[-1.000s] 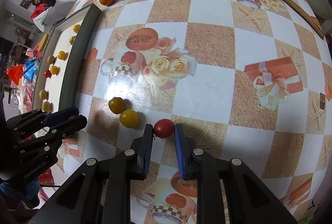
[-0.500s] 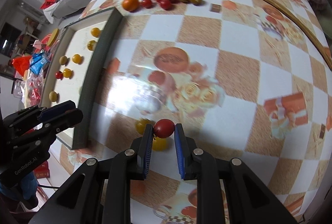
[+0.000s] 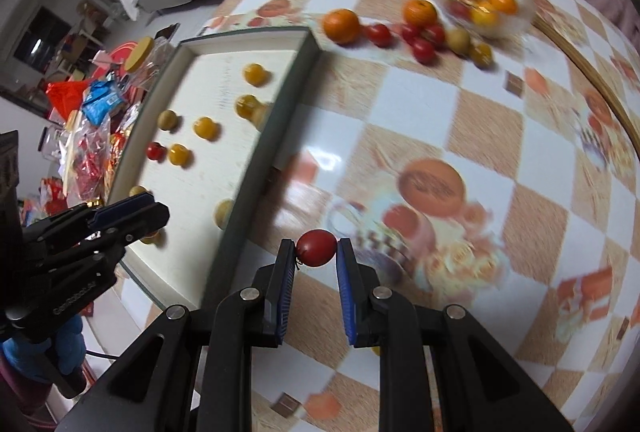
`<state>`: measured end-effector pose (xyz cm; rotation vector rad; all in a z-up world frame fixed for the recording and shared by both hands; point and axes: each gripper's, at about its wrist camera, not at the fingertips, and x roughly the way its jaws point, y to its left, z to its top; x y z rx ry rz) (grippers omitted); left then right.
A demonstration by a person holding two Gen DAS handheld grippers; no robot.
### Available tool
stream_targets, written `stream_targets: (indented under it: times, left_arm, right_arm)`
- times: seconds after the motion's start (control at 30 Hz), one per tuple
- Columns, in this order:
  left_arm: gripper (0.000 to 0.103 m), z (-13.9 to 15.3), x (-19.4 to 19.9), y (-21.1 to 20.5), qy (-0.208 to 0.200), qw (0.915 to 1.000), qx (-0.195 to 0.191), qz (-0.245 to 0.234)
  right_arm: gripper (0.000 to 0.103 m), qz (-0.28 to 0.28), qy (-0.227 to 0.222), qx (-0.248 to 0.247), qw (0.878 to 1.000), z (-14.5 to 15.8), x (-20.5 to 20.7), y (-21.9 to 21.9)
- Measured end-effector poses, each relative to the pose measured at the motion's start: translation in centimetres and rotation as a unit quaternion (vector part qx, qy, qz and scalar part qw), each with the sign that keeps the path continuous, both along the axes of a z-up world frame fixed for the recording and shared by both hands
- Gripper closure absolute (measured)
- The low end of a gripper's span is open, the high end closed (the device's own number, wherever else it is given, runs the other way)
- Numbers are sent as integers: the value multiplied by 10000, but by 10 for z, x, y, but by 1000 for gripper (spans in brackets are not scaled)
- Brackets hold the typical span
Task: Organize fruits
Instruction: 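Carry both red tomatoes over the white tray, then open both grippers to drop the red tomatoes into the tray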
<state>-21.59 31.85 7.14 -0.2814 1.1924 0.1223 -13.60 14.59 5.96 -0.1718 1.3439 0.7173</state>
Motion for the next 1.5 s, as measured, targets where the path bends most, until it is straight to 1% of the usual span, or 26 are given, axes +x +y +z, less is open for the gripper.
stream_targets:
  times: [0.23,0.47,0.7,0.83,1.0,1.23,1.27,1.3,1.33,1.37,1.4,1.47,1.5]
  left_arm:
    - [78,-7,0,21,12,9997,10,240]
    - [78,-14,1,31,44,9994,-1,347]
    - [78,-24,6,43,146,9987,150,469]
    - [78,-33,10,50,299,9976,351,510]
    - [78,-46,12,53,556,9962,423,523]
    - [76,-47,13,47,586,9953,642,429]
    - [74,-47,13,48,595,9951,650,444]
    - [57,-47,13,49,609,9945,705,482]
    - [34,-46,12,51,589,9944,711,522]
    - [32,-44,10,52,526,9941,752,577]
    - [32,-41,9,53,462,9939,795,607]
    - [32,-41,8,55,475,9941,786,575]
    - [32,-41,7,55,503,9939,785,587]
  right_arm:
    - [80,204,-48,81,9997,7,4,32]
    - [80,329,-56,51,9994,9,3,48]
    - [80,520,-130,-4,9986,6,9,70]
    - [80,607,-56,-15,9981,-2,13,88]
    - [80,868,3,-168,9961,-19,13,114]
    - [80,1120,-2,-507,9924,-40,12,134]
    - [80,1155,7,-539,9919,-42,11,136]
    - [80,1190,19,-573,9912,-43,11,138]
    - [79,1230,-9,-614,9905,-44,10,139]
    - [78,1254,-45,-618,9902,-44,10,140]
    - [75,1292,-48,-634,9896,-43,9,141]
    - [71,1276,-75,-597,9900,-40,9,140]
    - [64,1253,-101,-568,9904,-37,9,139]
